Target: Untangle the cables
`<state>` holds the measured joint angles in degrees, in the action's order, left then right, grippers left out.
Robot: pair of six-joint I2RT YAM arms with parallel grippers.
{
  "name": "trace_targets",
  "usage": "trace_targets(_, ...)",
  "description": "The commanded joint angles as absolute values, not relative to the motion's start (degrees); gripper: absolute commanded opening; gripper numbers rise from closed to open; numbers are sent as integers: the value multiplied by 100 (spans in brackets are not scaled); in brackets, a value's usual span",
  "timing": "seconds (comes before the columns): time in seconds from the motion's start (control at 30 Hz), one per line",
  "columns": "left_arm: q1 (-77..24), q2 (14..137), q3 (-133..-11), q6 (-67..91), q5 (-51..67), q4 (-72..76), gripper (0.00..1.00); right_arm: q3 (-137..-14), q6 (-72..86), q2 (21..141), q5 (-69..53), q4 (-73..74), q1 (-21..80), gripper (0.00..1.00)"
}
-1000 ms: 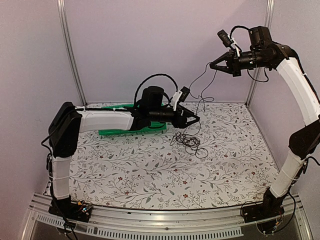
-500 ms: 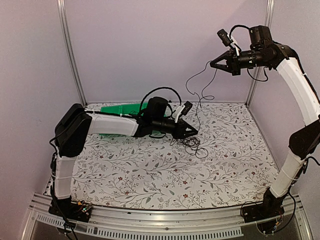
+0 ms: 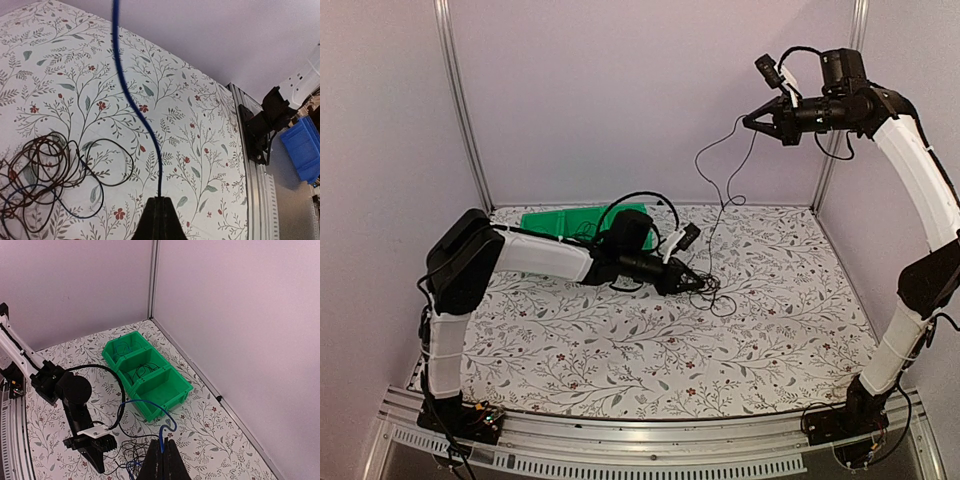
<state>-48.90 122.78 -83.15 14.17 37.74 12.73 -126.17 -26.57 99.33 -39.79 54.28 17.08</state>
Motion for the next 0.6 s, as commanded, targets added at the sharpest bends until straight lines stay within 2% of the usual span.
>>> trace_targets(0.0,-4886,11855,-7734,1416,3638,1378,0,-12781,-2503,9628,-3234,4759,1524,0)
trace_targets(0.27,-4755,11628,-7617,1588,3568,1461,0,-12648,-2380,9469,-1967,4168,1317,0)
trace_targets(0.47,-4720,11333,-8797,1768,3473,1492,0,-11943,-2465,9347,-2071,4192,1295,0)
trace_targets(0.57,-4718,11206,-9516,1927,3260,1643,0,-11687,-2499,9387,-2489,4358,1300,0)
